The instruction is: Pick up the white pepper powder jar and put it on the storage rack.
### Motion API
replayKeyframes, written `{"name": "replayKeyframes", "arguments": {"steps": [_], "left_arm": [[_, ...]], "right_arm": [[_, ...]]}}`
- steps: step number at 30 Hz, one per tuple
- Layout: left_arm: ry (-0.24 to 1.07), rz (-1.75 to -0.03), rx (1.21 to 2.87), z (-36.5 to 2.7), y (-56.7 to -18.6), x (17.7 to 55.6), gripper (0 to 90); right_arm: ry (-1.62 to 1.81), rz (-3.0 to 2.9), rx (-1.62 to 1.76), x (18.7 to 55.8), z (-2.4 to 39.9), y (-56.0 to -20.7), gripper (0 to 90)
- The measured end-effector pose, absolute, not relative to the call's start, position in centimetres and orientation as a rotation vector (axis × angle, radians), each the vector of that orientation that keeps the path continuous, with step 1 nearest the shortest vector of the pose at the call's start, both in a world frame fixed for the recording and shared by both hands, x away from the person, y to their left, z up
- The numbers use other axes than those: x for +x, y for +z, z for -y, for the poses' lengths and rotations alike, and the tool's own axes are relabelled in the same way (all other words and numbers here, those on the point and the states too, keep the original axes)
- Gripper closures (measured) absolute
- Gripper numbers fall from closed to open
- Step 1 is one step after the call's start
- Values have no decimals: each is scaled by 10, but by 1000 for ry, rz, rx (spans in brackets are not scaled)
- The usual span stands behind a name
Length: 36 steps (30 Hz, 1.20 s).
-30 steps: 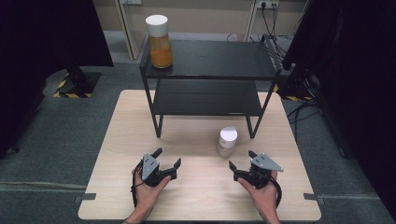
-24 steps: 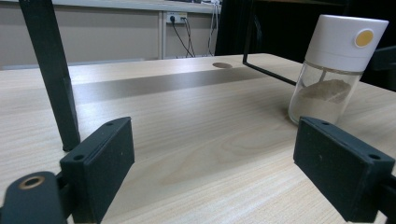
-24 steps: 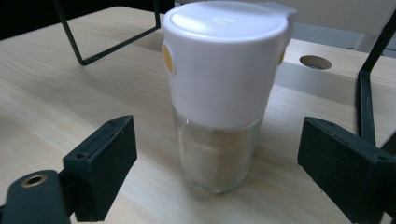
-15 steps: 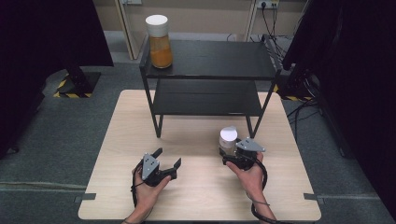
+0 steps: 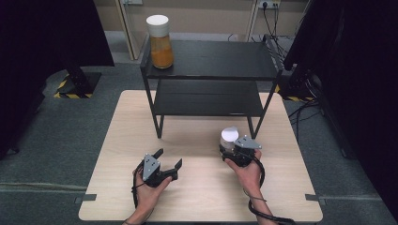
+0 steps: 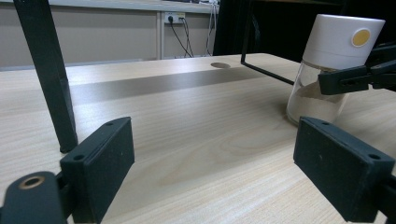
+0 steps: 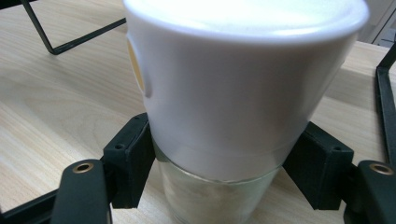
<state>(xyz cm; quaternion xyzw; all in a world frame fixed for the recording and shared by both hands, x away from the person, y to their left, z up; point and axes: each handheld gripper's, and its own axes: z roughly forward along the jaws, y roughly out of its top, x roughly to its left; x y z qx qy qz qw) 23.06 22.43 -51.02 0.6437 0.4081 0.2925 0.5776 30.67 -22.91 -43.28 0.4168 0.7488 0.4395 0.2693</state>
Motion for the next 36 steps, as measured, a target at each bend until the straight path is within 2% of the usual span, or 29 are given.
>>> {"name": "replayKeyframes", "arguments": {"steps": [16,36], "left_arm": [[684,-955,1507,-224,-510,231,121],[688,-955,1507,-224,-510,230,121]], "right_arm": [[1231,-1969,1119,297,234,-439,306],[1240,-1873,1045,259,244,-398,306]]}}
